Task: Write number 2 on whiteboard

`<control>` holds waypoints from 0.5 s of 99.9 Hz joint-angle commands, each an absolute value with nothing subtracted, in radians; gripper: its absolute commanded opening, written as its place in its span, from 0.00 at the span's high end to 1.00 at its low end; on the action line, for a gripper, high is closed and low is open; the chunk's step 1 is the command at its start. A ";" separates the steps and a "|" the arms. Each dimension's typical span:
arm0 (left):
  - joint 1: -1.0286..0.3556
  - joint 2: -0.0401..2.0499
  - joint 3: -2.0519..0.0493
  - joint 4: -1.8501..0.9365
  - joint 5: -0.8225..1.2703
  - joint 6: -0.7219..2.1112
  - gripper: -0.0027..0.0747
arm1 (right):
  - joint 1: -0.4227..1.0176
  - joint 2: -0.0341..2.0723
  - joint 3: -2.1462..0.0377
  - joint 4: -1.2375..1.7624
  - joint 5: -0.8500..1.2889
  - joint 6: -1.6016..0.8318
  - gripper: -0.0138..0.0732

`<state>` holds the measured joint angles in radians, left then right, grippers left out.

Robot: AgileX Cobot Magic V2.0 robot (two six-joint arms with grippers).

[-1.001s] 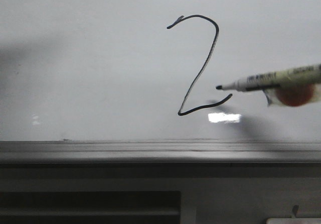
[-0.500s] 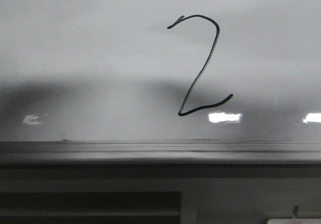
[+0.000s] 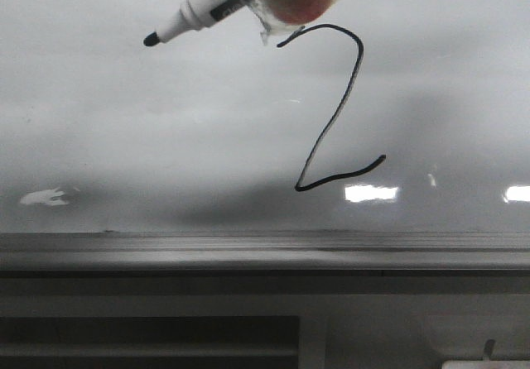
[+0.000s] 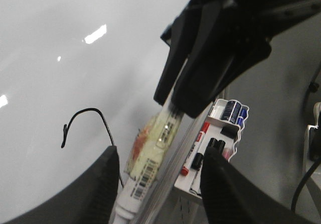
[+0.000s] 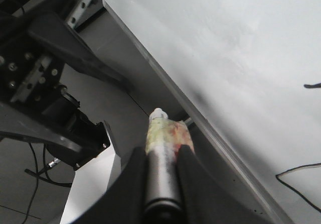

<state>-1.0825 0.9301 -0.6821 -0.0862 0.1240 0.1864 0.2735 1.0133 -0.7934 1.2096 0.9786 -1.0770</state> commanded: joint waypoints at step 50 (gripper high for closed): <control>-1.090 0.980 -0.725 -0.044 0.063 0.188 0.51 | 0.268 1.008 -0.863 1.236 1.044 -1.089 0.89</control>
